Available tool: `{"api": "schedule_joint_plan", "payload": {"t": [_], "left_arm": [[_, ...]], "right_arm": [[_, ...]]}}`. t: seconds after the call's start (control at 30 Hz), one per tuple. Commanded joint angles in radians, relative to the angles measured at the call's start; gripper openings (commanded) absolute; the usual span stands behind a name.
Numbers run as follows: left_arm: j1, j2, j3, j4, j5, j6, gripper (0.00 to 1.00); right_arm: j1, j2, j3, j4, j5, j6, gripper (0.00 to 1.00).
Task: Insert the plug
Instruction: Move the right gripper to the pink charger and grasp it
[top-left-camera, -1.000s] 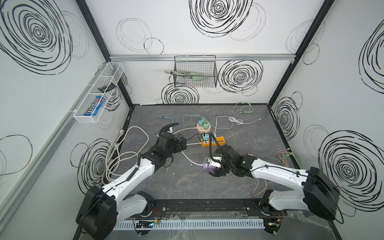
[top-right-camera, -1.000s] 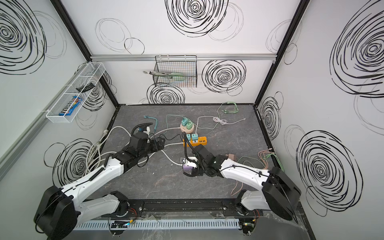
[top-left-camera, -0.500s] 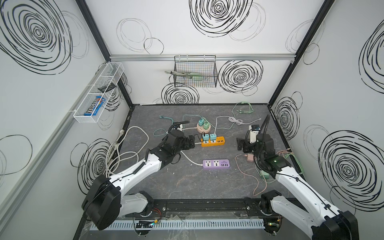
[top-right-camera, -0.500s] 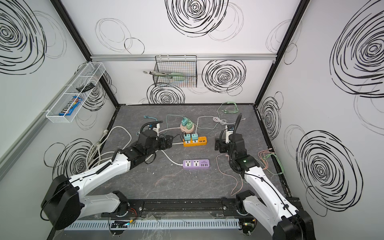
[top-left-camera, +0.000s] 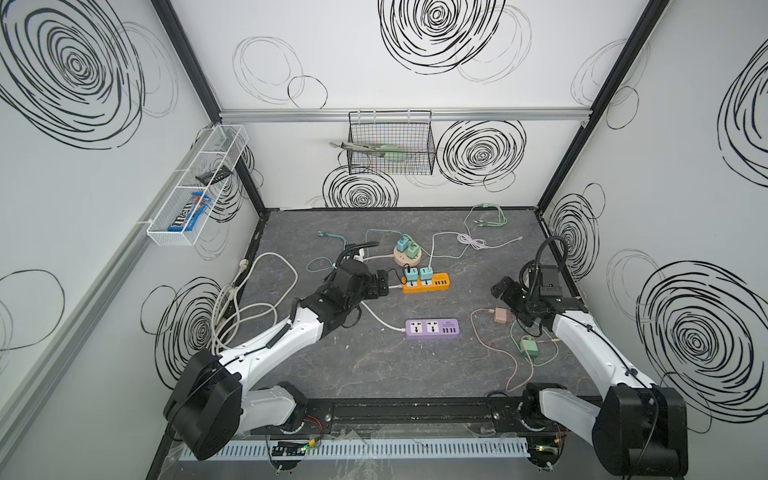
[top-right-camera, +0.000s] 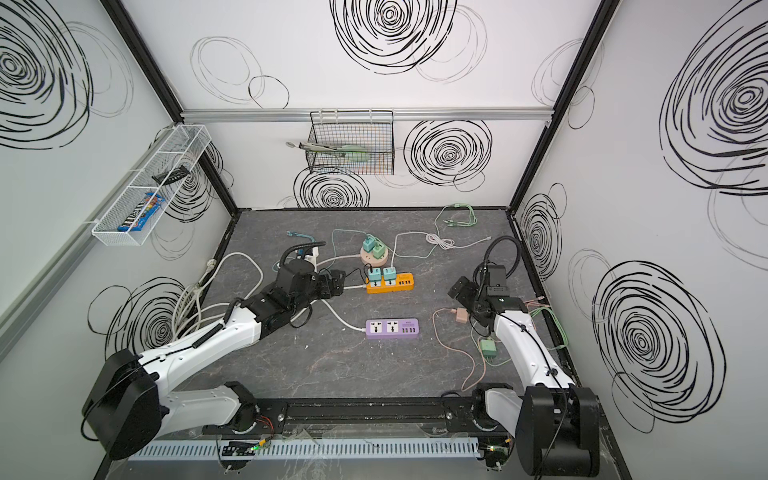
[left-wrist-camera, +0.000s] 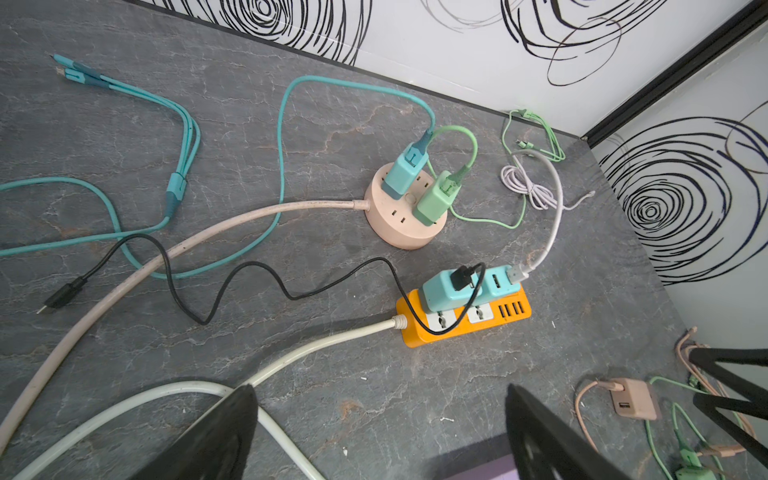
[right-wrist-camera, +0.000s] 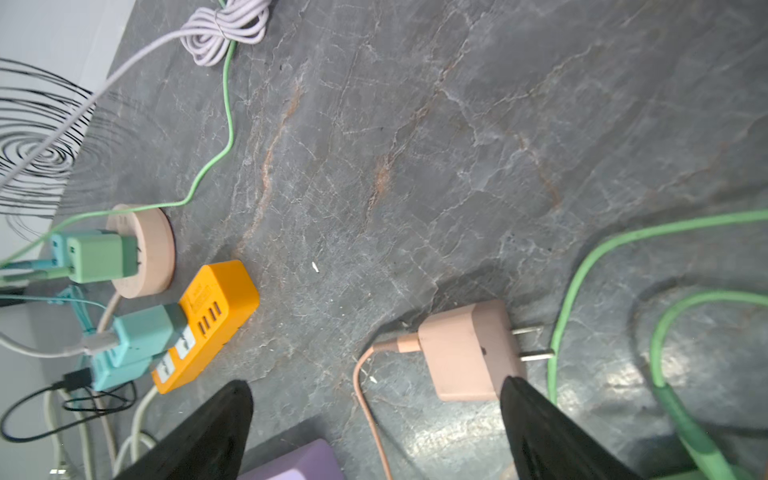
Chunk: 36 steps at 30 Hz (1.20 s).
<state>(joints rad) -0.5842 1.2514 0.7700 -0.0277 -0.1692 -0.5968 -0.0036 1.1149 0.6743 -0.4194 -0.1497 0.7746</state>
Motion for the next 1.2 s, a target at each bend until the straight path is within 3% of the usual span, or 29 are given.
{"api": "schedule_joint_plan", "payload": {"t": [0.0, 0.2, 0.4, 0.7, 1.03, 1.17], "left_arm": [[0.0, 0.017, 0.008, 0.034, -0.01, 0.015, 0.96], [0.01, 0.028, 0.009, 0.029, -0.023, 0.028, 0.96], [0.035, 0.045, 0.004, 0.037, 0.004, 0.031, 0.96], [0.05, 0.068, 0.008, 0.031, 0.015, 0.031, 0.96], [0.068, 0.064, -0.012, 0.014, 0.003, 0.029, 0.96], [0.078, 0.07, -0.011, 0.017, 0.007, 0.038, 0.96]], "right_arm": [[-0.024, 0.003, 0.055, -0.048, -0.051, 0.172, 0.97], [-0.1, 0.006, -0.008, 0.025, -0.137, 0.284, 0.97], [-0.11, 0.078, 0.022, -0.108, -0.079, 0.406, 0.97], [-0.153, 0.309, 0.074, -0.159, -0.258, 0.503, 1.0], [-0.184, 0.383, 0.102, -0.196, -0.213, 0.58, 0.98], [-0.207, 0.388, 0.095, -0.175, -0.202, 0.6, 0.93]]}}
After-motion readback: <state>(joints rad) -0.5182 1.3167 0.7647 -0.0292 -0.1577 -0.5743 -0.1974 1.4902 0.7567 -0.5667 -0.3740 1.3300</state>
